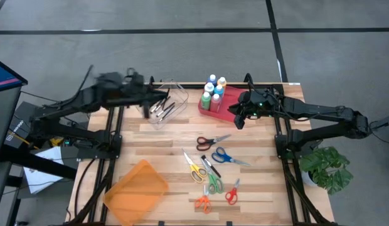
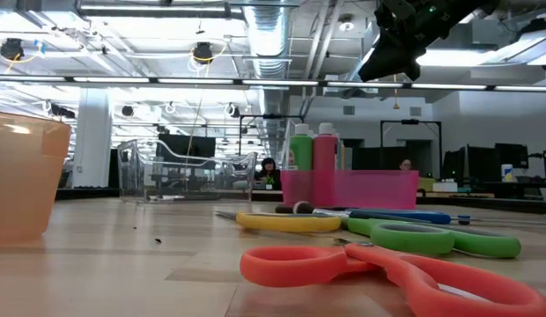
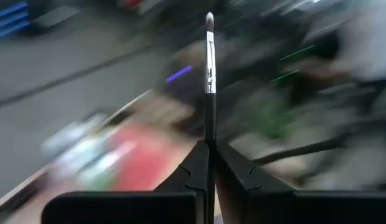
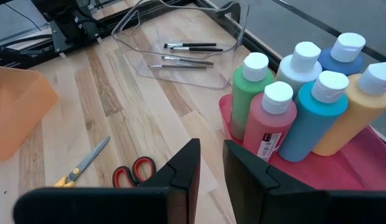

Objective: Pick & Place Paint Supplies
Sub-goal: Put the black paint brush into the transparent bin

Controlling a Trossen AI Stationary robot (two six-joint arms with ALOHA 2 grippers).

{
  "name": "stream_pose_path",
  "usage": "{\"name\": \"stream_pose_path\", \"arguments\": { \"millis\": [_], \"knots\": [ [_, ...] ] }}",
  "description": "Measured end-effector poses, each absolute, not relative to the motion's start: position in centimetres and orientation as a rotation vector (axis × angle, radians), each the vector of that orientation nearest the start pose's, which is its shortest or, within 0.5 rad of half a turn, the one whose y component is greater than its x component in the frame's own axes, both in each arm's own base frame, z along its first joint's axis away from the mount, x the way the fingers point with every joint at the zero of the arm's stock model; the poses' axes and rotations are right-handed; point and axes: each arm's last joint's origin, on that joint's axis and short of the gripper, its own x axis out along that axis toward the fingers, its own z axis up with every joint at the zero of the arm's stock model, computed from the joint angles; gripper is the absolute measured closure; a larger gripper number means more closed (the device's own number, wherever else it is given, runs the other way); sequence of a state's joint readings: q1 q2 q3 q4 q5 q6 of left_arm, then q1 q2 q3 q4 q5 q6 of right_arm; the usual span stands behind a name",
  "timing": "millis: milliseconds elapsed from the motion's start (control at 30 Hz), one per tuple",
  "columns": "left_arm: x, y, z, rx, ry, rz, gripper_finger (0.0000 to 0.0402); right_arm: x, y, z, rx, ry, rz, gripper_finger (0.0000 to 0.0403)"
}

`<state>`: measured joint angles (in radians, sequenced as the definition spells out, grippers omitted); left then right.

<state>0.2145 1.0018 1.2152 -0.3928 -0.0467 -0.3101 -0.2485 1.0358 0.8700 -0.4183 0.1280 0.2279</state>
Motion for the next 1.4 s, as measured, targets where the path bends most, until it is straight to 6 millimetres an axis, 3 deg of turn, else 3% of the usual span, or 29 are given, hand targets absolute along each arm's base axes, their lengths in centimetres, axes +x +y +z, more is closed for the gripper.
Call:
{"name": "stream_pose_path", "arguments": {
  "millis": [100,233,467,600,800,967,1100,1400],
  "knots": [
    [19.9,6.5,38.6,-0.324,0.412,0.534,0.0396,21.0,-5.7,29.6,0.254,0.542,-0.431,0.0335],
    [20.6,9.6,34.9,-0.346,0.710,0.693,0.0396,21.0,-5.8,29.6,0.255,0.540,-0.437,0.0335],
    [23.3,15.0,29.6,-0.387,0.938,0.808,0.0396,20.9,-6.1,29.6,0.256,0.538,-0.448,0.0335],
    [24.6,17.2,26.5,-0.461,1.031,0.786,0.0396,20.9,-6.0,29.6,0.256,0.541,-0.449,0.0335],
    [26.2,18.4,22.3,-0.498,1.174,0.772,0.0396,20.9,-6.0,29.6,0.256,0.545,-0.448,0.0335],
    [27.0,18.7,20.0,-0.472,1.267,0.736,0.0391,20.8,-6.0,29.5,0.256,0.561,-0.450,0.0335],
    [27.2,18.9,19.1,-0.478,1.297,0.733,0.0384,20.8,-6.0,29.4,0.256,0.565,-0.450,0.0335],
    [27.2,18.9,19.0,-0.478,1.299,0.734,0.0374,20.8,-6.0,29.4,0.256,0.565,-0.450,0.0335]
  ]
}}
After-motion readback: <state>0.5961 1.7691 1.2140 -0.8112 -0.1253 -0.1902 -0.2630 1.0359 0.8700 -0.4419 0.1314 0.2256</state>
